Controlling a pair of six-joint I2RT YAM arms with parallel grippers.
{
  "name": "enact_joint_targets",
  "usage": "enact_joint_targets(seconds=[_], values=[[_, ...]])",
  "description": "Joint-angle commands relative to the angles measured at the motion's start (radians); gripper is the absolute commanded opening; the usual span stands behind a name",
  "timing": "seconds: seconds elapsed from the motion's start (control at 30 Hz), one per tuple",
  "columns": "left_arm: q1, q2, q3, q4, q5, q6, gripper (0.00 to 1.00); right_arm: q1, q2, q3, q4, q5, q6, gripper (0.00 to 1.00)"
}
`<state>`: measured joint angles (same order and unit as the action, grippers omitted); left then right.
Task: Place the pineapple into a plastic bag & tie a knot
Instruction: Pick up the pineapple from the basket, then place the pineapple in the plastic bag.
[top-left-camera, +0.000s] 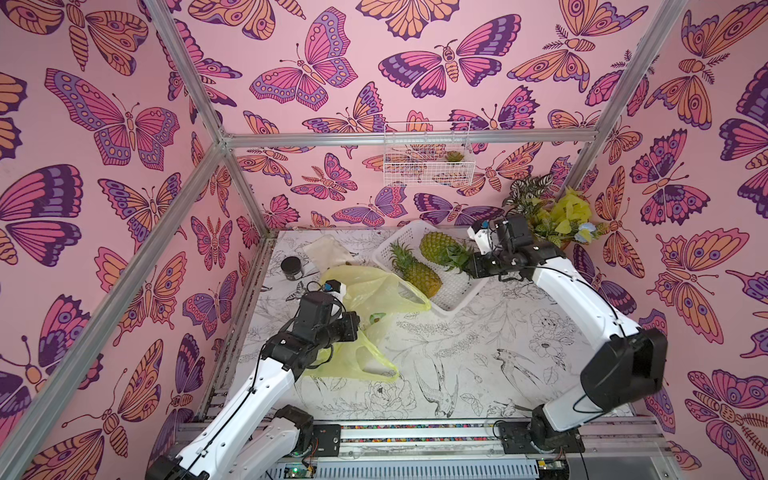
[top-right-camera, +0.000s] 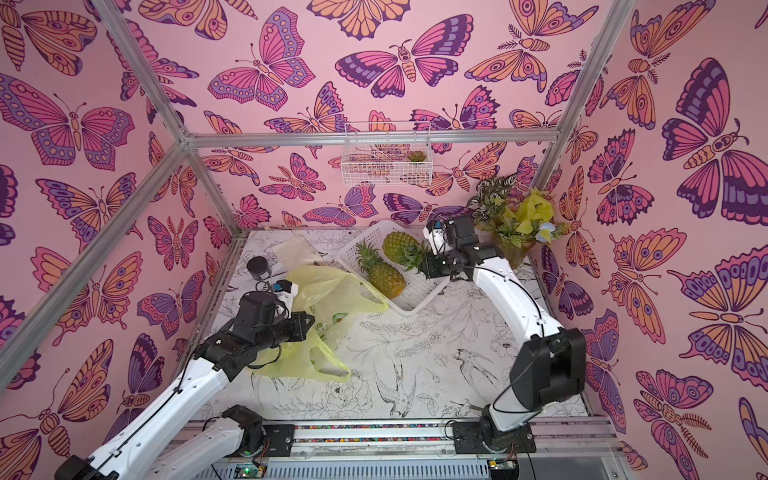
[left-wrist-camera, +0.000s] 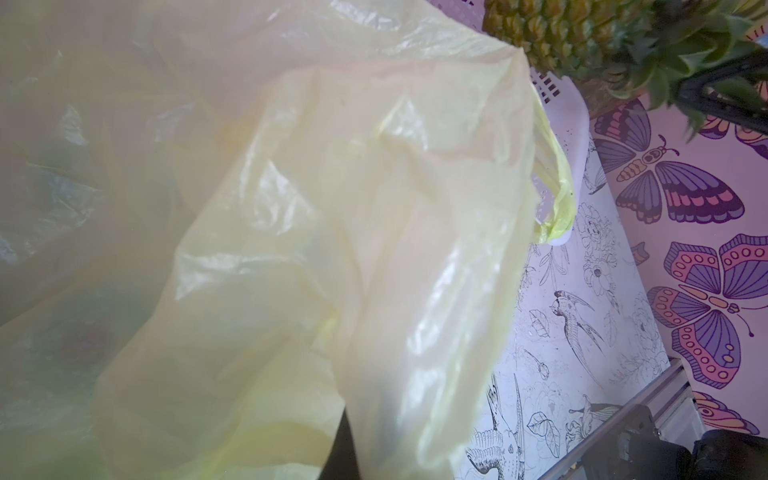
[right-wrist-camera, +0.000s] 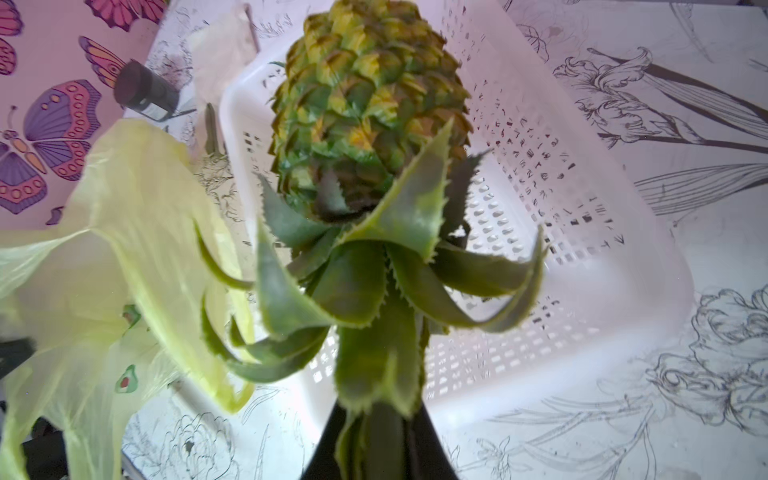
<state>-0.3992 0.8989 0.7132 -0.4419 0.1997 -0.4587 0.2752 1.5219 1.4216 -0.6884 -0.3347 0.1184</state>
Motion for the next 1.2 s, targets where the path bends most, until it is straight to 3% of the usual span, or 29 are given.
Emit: enact_joint_targets(seconds=[0.0, 0.27, 0.5, 0.6, 0.8, 1.0, 1.17], values=[[0.005, 0.009, -0.021, 0.014, 0.027, 0.042, 0.00, -0.002, -0.154, -0.030, 0.037, -0.077, 0.045, 0.00], [0.005, 0.054, 0.000, 0.024, 0.042, 0.052, 0.00, 0.043, -0.446, -0.090, -0.192, -0.113, 0.055, 0.00], [0.005, 0.088, 0.030, 0.041, 0.051, 0.055, 0.00, 0.172, -0.500, -0.073, -0.376, -0.214, 0.084, 0.00], [0.005, 0.106, 0.047, 0.043, 0.072, 0.054, 0.00, 0.242, -0.506, -0.117, -0.302, -0.225, 0.155, 0.00], [0.005, 0.095, 0.063, 0.045, 0.111, 0.033, 0.00, 0.335, -0.477, -0.241, 0.016, -0.185, 0.351, 0.00], [0.005, 0.052, 0.048, 0.066, 0.156, -0.024, 0.00, 0.373, -0.395, -0.317, 0.319, -0.150, 0.475, 0.00], [0.005, 0.042, 0.058, 0.096, 0.207, -0.079, 0.00, 0.398, -0.293, -0.358, 0.545, -0.198, 0.567, 0.00]])
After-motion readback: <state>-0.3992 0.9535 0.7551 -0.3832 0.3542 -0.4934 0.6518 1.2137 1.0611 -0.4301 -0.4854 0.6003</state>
